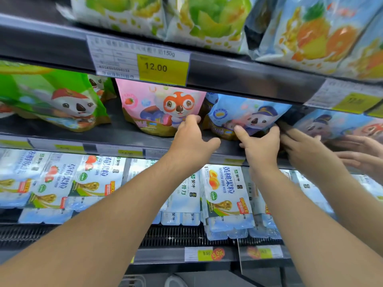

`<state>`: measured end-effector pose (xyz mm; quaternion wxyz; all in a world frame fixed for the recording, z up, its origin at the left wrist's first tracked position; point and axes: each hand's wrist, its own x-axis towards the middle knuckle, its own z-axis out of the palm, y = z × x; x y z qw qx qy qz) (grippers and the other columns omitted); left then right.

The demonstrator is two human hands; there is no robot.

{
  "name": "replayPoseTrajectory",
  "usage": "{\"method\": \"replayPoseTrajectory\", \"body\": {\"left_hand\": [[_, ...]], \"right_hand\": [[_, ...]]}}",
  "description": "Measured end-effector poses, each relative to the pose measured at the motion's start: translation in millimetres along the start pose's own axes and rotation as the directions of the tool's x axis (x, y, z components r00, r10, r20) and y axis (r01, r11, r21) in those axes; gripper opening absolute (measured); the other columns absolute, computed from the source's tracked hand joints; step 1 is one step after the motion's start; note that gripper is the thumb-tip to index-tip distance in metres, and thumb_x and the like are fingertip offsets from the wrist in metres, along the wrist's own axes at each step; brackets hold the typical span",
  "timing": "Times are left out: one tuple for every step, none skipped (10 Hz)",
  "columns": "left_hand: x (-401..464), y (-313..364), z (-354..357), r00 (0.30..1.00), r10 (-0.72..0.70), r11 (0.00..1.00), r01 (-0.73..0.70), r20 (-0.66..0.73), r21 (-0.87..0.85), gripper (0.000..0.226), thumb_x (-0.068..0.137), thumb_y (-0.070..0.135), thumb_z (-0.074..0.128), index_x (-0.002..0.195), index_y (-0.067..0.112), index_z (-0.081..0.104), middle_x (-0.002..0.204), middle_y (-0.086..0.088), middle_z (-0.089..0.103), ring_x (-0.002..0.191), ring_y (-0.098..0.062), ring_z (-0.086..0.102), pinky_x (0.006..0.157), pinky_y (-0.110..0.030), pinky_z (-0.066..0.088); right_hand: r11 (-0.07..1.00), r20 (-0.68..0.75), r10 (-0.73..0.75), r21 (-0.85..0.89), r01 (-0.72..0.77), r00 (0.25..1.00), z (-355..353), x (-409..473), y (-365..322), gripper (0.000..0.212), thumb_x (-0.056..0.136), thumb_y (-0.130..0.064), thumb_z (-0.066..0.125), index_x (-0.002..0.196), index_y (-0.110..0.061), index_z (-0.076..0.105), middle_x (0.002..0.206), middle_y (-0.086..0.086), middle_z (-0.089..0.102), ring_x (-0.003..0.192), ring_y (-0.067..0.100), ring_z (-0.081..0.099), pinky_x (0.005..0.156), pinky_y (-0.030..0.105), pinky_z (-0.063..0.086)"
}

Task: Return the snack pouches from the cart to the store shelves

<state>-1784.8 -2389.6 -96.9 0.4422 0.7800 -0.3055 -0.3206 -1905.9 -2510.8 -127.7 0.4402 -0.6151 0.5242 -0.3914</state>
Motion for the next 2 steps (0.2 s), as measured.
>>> {"method": "replayPoseTrajectory", "body": {"left_hand": [[-20.4, -4.8, -22.8, 0.999, 0.025, 1.000, -0.025, -0.034, -0.006, 0.055, 0.093, 0.033, 0.065, 0.143, 0.020, 0.045, 0.134, 0.002, 0.053, 0.107, -0.013, 0.061, 0.087, -0.028, 0.048], [-58.1, -18.7, -56.8, 0.999, 0.032, 0.999, -0.033, 0.008, 0.032, 0.049, 0.097, 0.038, 0.061, 0.141, 0.022, 0.047, 0.130, 0.005, 0.054, 0.102, -0.003, 0.059, 0.073, -0.018, 0.043]], "right_hand": [[0.998, -0.008, 0.058, -0.034, -0.058, 0.998, -0.3, -11.4, -7.1, 0.076, 0.072, -0.029, 0.086, 0.133, -0.009, 0.046, 0.105, -0.013, 0.060, 0.086, -0.005, 0.066, 0.093, 0.044, 0.056], [0.982, 0.000, 0.186, -0.043, -0.186, 0.983, -3.9, -39.3, -17.0, 0.085, 0.081, -0.039, 0.078, 0.149, -0.015, 0.033, 0.118, -0.017, 0.050, 0.088, -0.004, 0.057, 0.092, 0.030, 0.043]]}}
